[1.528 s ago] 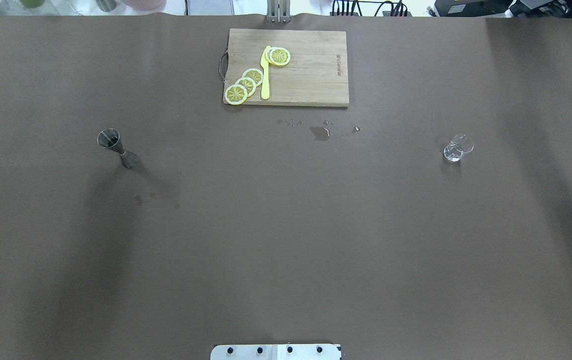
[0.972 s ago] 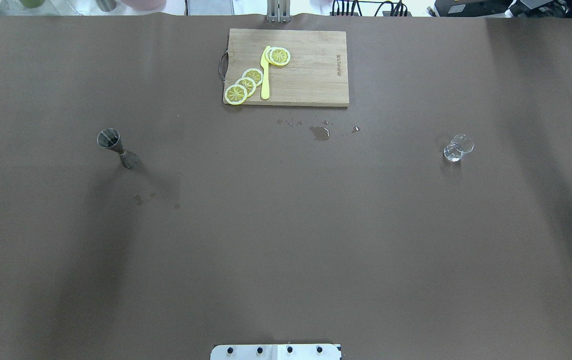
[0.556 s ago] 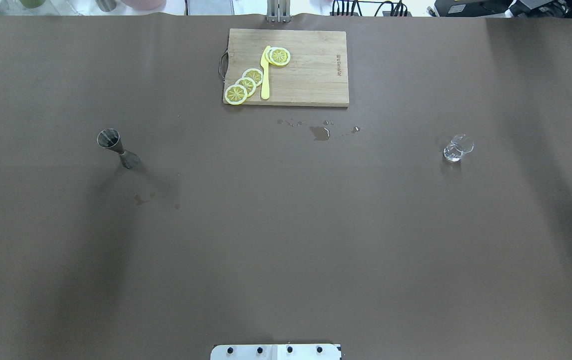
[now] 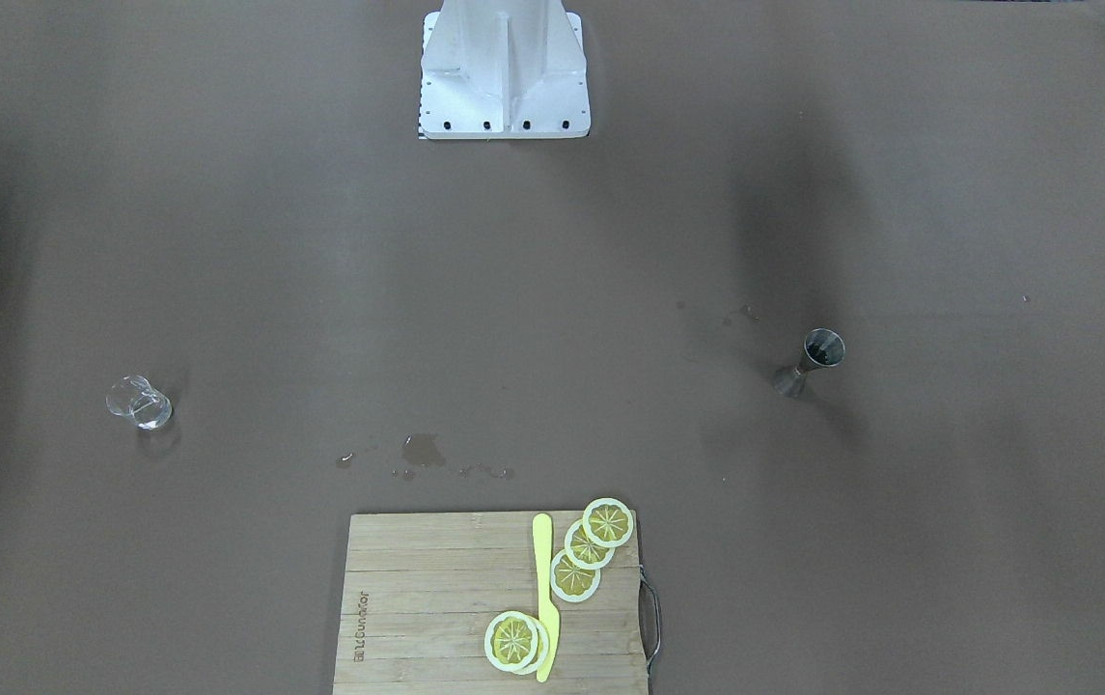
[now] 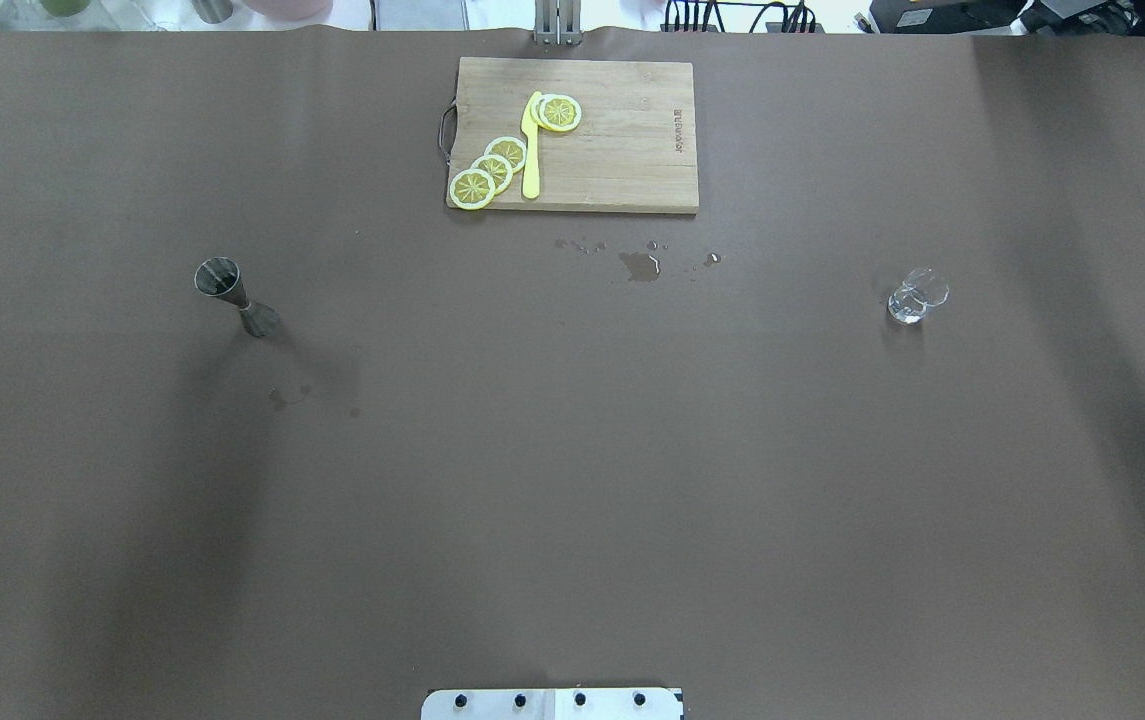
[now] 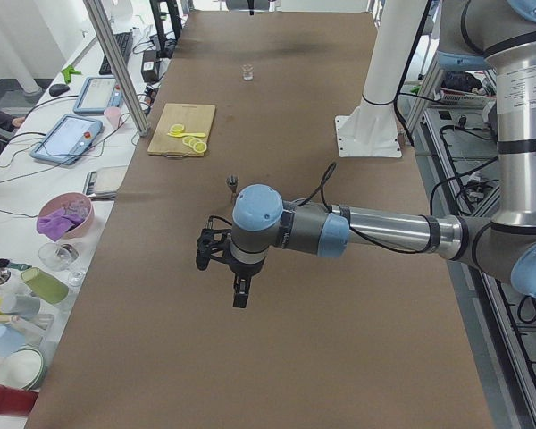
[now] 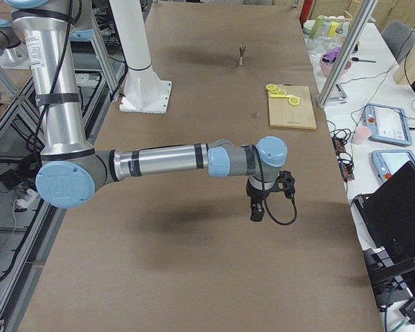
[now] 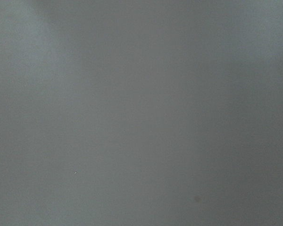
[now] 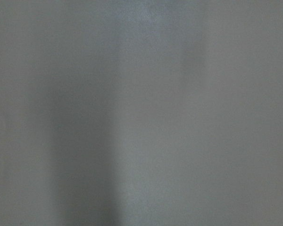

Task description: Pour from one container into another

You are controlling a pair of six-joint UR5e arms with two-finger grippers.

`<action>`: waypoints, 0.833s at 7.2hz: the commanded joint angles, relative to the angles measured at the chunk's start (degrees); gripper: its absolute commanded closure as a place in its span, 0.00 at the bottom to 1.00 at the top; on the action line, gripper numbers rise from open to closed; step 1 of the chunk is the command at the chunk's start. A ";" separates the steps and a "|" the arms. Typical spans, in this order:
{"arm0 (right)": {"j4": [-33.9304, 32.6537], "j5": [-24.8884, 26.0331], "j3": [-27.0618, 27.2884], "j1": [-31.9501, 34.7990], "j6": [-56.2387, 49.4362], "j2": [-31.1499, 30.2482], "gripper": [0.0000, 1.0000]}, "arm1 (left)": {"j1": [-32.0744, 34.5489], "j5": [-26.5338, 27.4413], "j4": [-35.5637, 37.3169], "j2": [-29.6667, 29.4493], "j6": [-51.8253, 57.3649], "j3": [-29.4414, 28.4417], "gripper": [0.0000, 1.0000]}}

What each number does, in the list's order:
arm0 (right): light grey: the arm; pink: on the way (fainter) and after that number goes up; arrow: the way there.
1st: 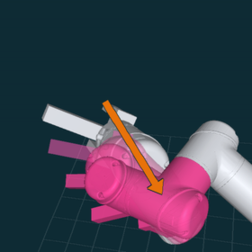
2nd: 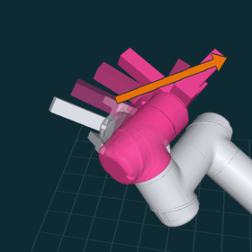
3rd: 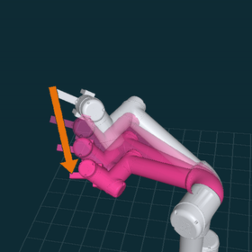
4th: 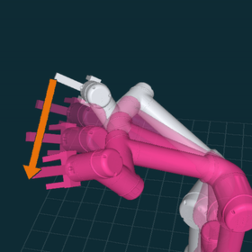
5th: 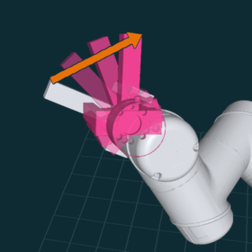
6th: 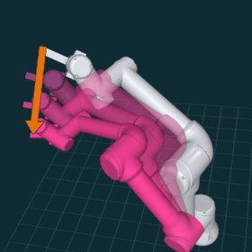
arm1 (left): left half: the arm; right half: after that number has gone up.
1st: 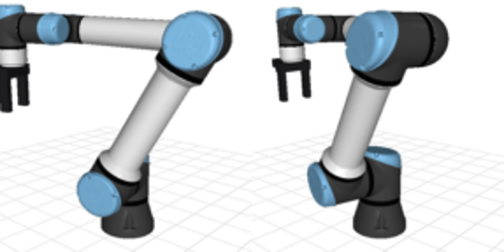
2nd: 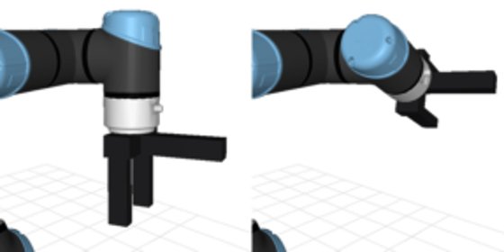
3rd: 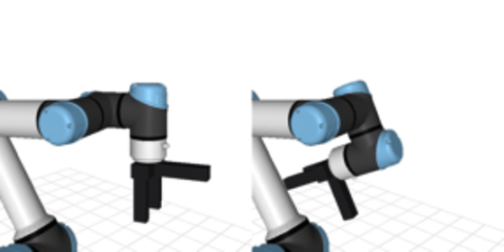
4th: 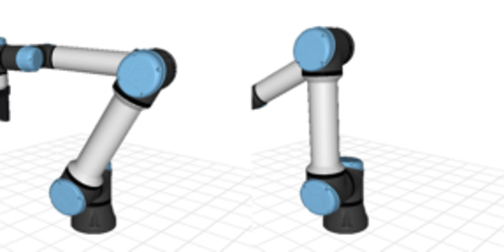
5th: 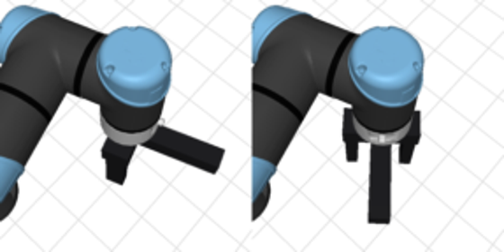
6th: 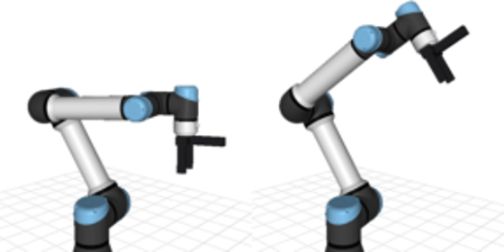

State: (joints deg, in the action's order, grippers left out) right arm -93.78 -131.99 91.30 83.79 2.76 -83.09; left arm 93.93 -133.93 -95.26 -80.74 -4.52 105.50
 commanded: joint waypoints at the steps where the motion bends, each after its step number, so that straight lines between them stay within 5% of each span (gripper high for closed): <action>1: 0.00 0.07 -0.07 -0.03 -0.03 0.30 0.00 | 0.02 0.16 -0.18 0.06 -0.05 -0.12 0.01; 4: 0.00 0.07 -0.07 -0.56 -0.12 0.65 0.00 | 0.02 -0.02 -0.10 -2.12 -0.05 0.14 0.02; 6: 9.00 0.07 -1.03 -1.26 0.14 -1.00 0.00 | 0.02 -2.55 -0.71 -3.45 0.04 0.23 0.02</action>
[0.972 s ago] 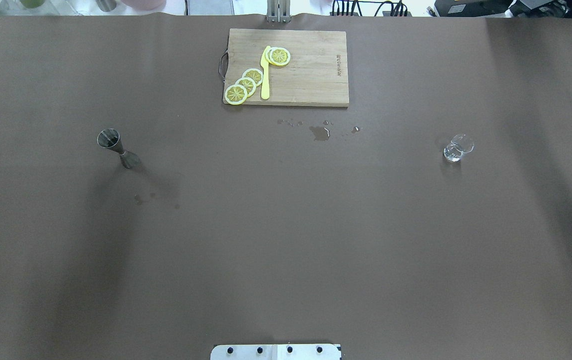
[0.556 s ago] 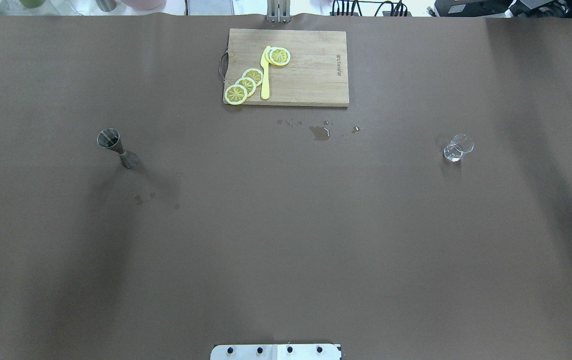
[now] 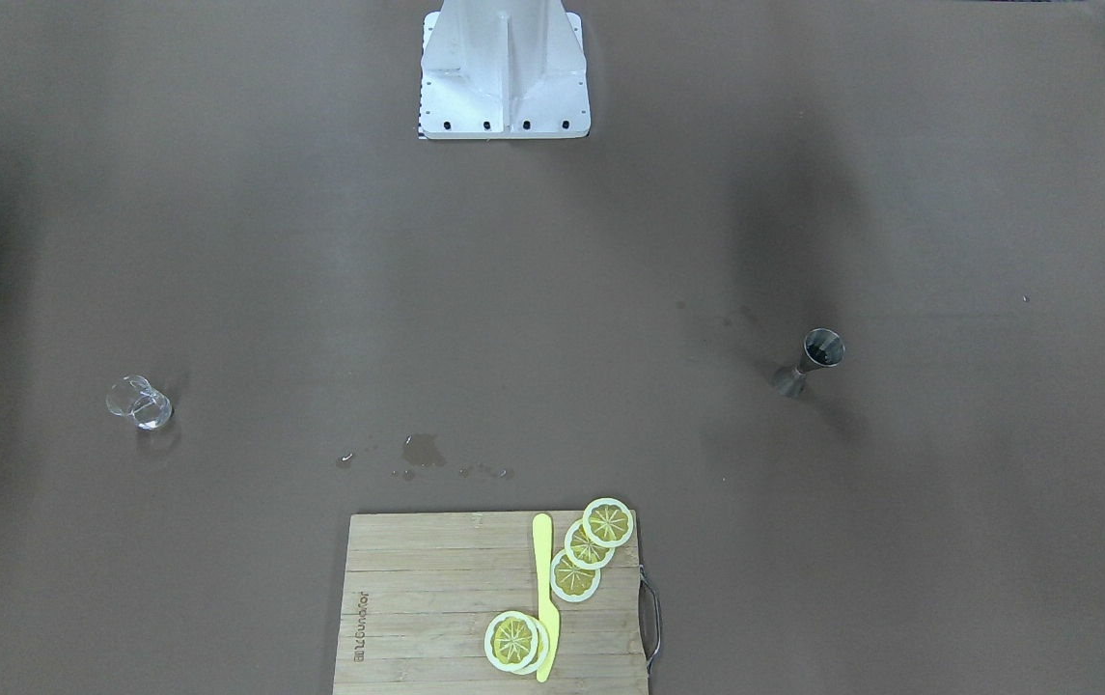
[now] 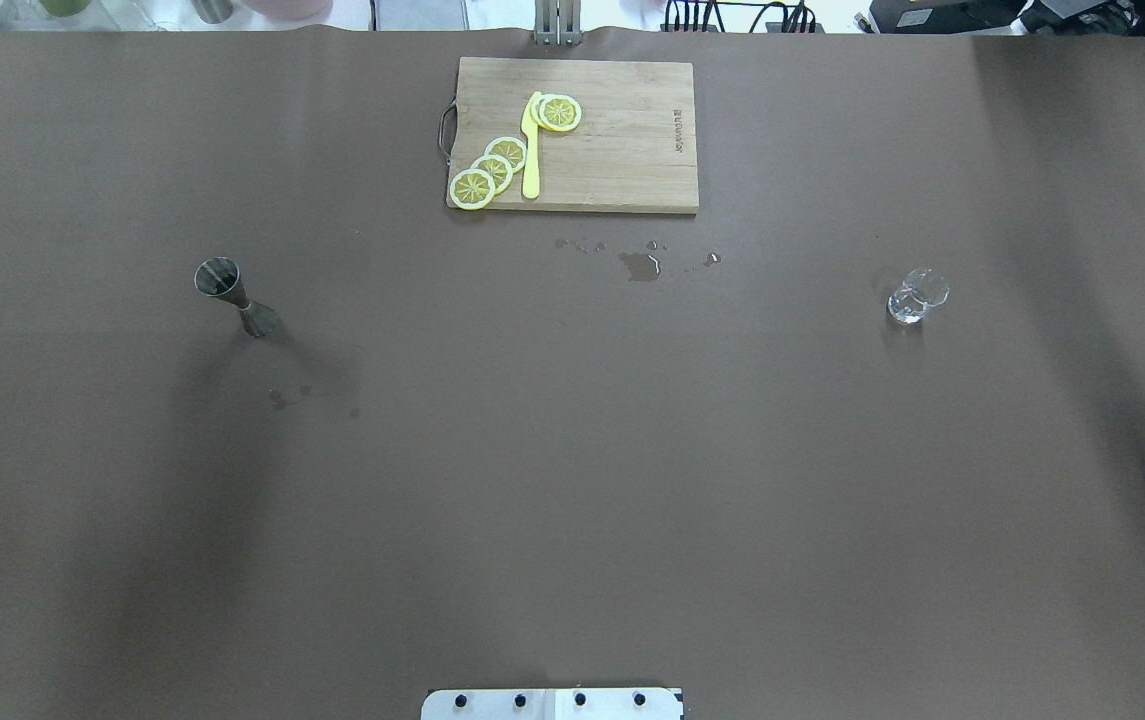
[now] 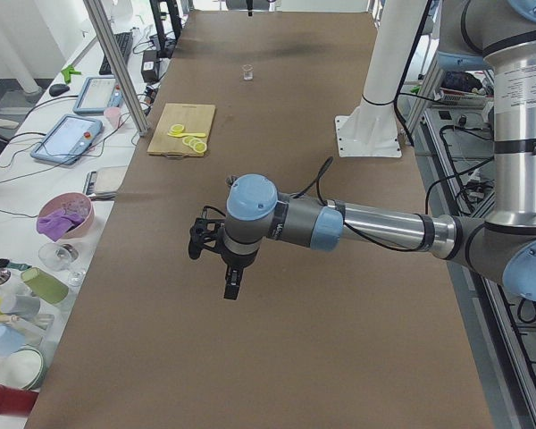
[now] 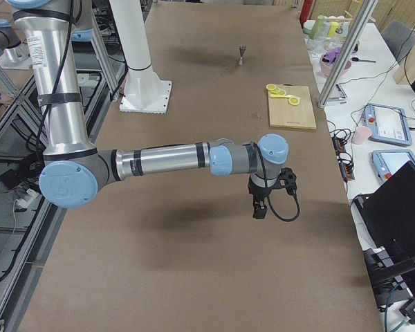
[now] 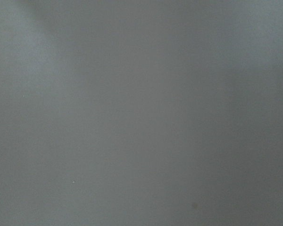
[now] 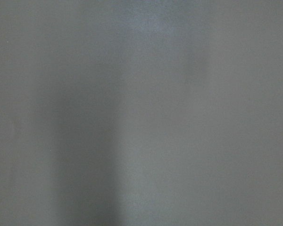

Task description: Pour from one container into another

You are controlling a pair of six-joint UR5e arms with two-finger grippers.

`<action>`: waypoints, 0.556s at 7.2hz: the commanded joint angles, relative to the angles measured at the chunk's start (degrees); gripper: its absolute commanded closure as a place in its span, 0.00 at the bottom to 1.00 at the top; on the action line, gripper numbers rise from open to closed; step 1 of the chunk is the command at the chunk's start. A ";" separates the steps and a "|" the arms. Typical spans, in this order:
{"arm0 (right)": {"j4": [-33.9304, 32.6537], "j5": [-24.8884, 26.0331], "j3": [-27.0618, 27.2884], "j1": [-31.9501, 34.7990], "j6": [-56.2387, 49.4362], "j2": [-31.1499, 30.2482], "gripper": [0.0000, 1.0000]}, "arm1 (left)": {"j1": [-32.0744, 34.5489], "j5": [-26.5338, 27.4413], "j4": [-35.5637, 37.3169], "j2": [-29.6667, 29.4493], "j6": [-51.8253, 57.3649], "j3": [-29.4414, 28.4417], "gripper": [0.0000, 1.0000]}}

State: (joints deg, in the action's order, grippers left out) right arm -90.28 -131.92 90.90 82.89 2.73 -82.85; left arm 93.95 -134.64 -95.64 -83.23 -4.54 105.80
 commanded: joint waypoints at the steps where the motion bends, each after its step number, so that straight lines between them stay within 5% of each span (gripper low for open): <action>1: 8.86 -0.09 -1.07 -0.27 0.26 -2.48 0.00 | 0.00 -1.94 -3.38 -1.06 -2.12 0.11 0.02; 4: 9.68 -0.26 -0.55 -0.88 -0.44 -1.97 0.00 | -3.67 -1.24 -19.02 -0.53 -18.80 0.02 0.02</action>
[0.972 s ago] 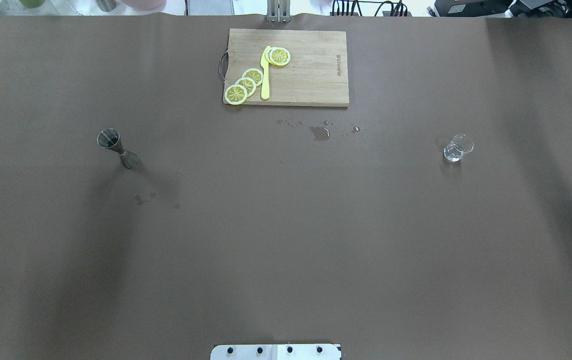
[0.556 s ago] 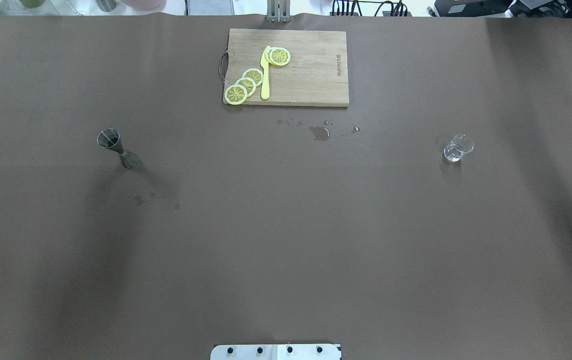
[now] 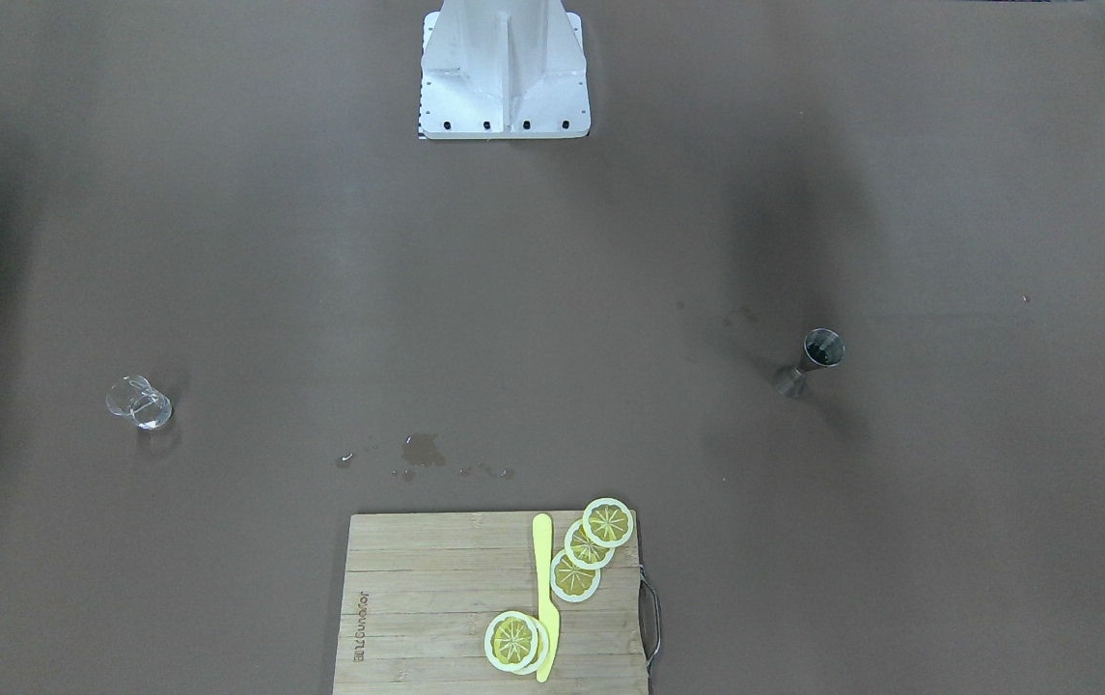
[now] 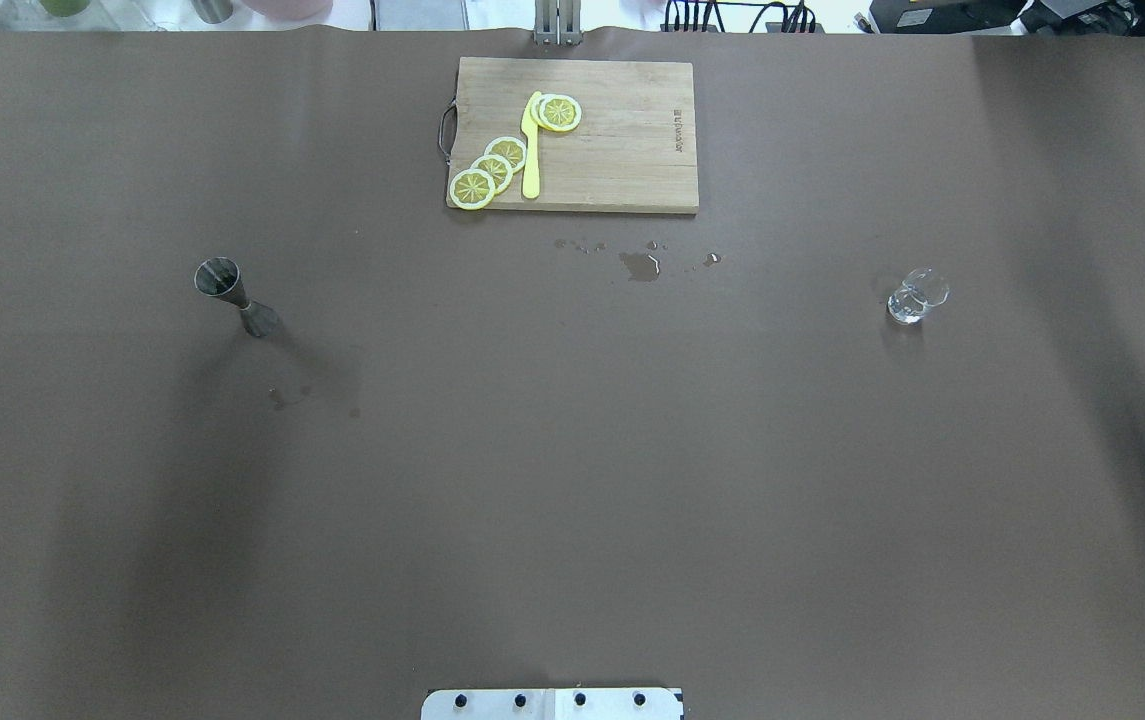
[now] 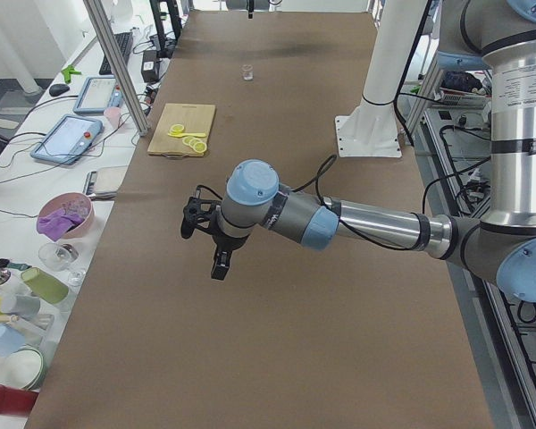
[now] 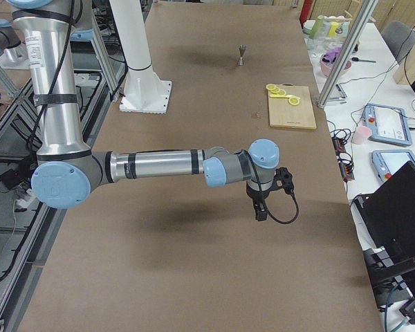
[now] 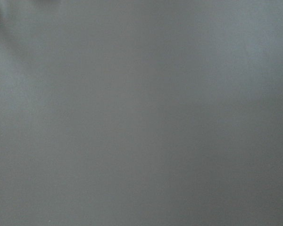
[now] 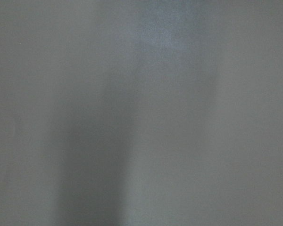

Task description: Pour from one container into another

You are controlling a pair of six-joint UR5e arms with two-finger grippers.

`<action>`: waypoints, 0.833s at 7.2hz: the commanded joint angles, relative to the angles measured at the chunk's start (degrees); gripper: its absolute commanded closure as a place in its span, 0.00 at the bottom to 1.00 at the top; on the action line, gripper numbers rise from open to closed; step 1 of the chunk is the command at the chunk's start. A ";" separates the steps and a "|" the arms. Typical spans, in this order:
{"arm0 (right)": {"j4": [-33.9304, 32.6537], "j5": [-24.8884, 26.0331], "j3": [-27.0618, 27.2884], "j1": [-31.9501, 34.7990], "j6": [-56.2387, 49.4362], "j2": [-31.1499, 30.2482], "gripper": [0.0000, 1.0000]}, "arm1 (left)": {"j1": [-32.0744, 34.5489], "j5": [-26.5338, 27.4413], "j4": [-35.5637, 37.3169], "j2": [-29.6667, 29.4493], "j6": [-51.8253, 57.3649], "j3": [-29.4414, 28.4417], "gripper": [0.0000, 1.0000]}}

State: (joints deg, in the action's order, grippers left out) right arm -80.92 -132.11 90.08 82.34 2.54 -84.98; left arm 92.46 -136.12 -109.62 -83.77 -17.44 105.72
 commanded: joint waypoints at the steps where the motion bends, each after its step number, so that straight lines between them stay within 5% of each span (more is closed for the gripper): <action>1: 0.32 0.18 0.53 -0.69 -0.95 0.25 0.00 | -4.46 1.72 -10.82 0.10 -12.12 0.10 0.02; 6: 0.14 -0.34 0.36 -2.97 -17.73 2.96 0.00 | -20.70 18.22 -17.47 0.10 -30.09 8.78 0.02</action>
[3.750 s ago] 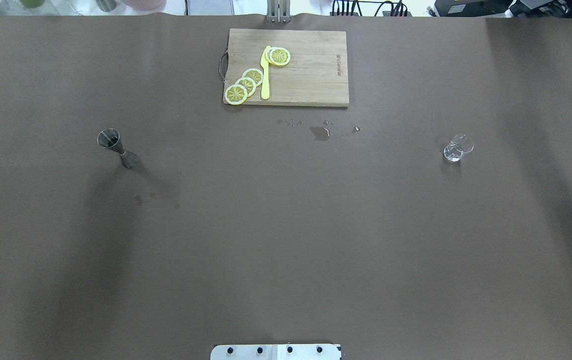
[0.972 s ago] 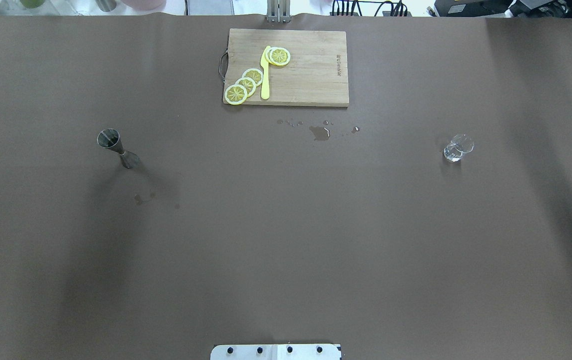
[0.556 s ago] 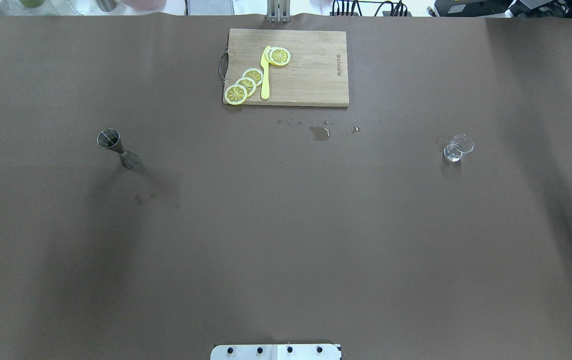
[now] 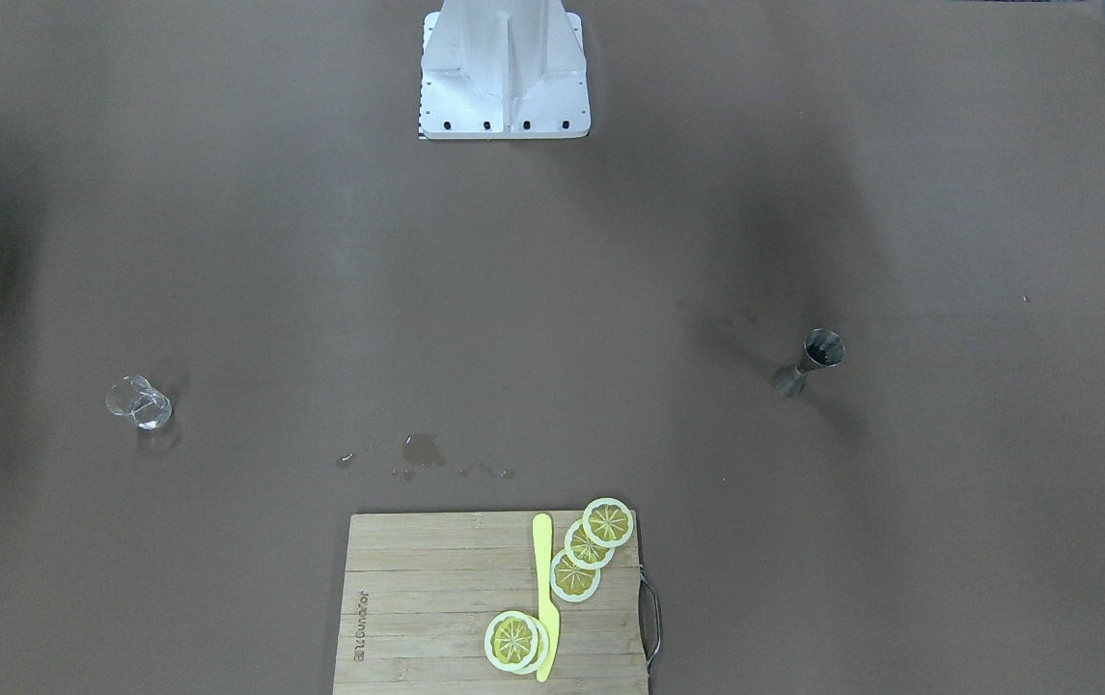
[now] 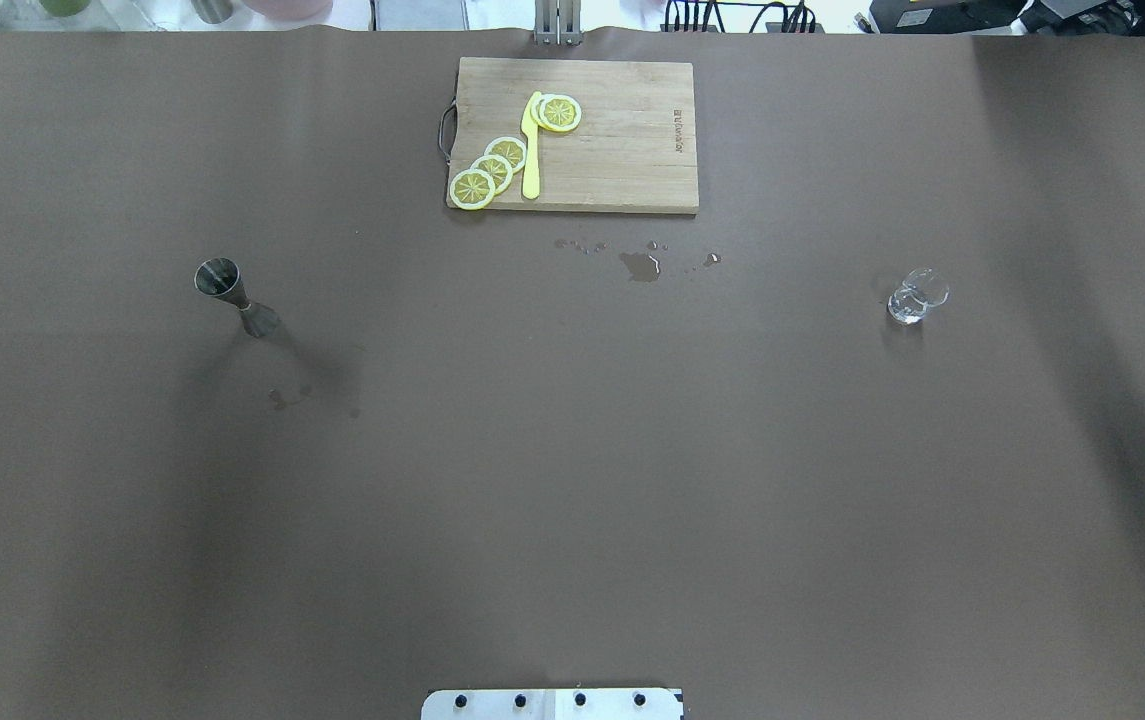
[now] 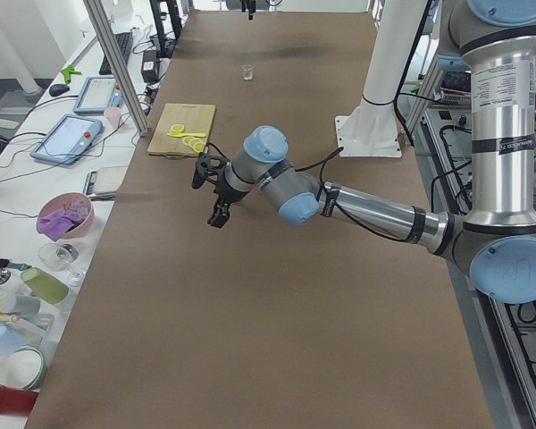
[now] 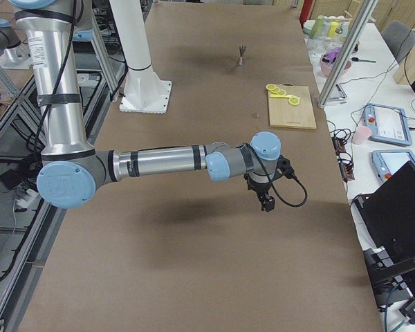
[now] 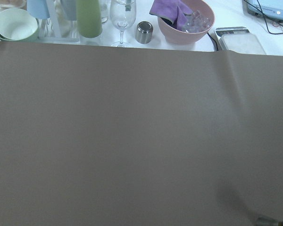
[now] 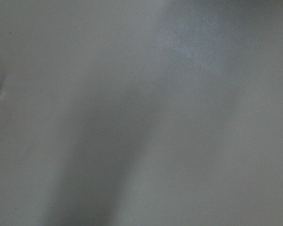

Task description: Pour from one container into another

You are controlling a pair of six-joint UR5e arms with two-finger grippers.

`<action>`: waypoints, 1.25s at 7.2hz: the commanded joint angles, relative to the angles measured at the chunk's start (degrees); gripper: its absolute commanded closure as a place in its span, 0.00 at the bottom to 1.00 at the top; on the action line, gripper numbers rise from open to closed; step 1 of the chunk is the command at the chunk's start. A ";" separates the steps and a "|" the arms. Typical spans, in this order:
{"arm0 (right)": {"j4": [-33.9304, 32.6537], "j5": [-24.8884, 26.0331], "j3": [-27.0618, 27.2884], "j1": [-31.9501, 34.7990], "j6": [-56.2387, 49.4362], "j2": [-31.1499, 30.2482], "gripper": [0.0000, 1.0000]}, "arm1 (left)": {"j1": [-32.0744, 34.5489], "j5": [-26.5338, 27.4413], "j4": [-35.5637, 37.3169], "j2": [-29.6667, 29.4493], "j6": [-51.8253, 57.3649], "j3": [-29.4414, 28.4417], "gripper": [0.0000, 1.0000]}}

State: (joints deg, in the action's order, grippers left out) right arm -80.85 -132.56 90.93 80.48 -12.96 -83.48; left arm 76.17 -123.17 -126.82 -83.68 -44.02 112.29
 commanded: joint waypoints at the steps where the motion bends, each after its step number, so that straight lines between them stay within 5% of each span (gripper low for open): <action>1: 0.25 0.37 -0.49 -2.25 -2.51 2.61 0.00 | -7.93 9.92 -0.36 0.01 -5.96 3.80 0.02; 9: 1.83 0.03 -1.81 -3.05 -33.95 2.62 0.00 | -37.72 52.55 -5.81 1.33 -18.90 6.10 0.02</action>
State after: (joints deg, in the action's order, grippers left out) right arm -79.19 -132.55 89.55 77.52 -42.15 -80.86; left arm 42.97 -77.27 -132.47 -82.83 -61.70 118.40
